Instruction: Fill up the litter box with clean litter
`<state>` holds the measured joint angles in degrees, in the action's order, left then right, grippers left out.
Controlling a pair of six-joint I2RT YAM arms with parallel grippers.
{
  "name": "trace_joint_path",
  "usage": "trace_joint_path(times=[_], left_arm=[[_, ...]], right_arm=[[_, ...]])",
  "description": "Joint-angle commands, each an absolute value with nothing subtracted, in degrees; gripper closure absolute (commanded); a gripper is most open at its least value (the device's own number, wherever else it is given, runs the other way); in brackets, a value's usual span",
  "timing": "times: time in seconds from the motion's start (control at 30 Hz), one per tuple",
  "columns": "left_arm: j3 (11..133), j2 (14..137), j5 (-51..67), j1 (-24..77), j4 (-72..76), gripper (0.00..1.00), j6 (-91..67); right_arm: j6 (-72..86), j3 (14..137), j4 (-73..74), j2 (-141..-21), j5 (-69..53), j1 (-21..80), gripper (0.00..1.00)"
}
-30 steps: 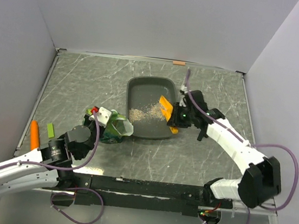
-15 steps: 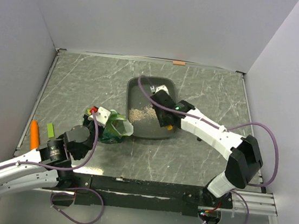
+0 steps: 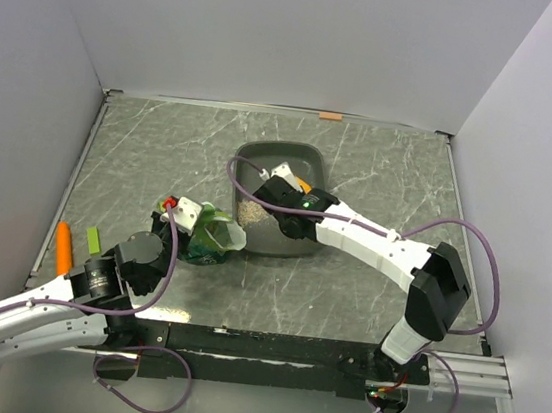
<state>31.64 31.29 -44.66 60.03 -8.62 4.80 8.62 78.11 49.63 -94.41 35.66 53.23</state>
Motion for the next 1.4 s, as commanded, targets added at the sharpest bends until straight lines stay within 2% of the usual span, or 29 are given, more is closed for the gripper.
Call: trace_joint_path(times=[0.0, 0.17, 0.33, 0.57, 0.7, 0.9, 1.37], left_arm=[[33.8, 30.9, -46.3, 59.9, -9.3, 0.99, 3.9], [33.7, 30.8, -46.1, 59.9, -9.3, 0.99, 4.0], [33.8, 31.0, -46.2, 59.9, -9.5, 0.99, 4.0], [33.7, 30.8, -46.4, 59.9, -9.1, 0.99, 4.0], [33.9, 31.1, -46.5, 59.9, -9.4, 0.99, 3.8], [33.9, 30.7, -47.0, 59.9, -9.4, 0.99, 3.8], [34.0, 30.6, -47.2, 59.9, -9.4, 0.99, 3.7]], right_arm=[[8.0, 80.4, 49.5, -88.5, 29.5, 53.0, 1.0], [8.8, 85.1, 54.4, -83.2, 15.2, 53.3, 1.0], [10.3, 88.9, 61.0, -78.2, 8.0, 53.6, 1.0], [11.4, 88.8, 64.8, -72.5, -10.1, 53.5, 1.0], [11.8, 89.0, 65.8, -71.9, -16.3, 54.0, 1.0], [12.0, 88.0, 65.7, -71.2, -21.1, 54.3, 1.0], [11.4, 85.3, 62.6, -73.8, -20.0, 54.3, 1.0]])
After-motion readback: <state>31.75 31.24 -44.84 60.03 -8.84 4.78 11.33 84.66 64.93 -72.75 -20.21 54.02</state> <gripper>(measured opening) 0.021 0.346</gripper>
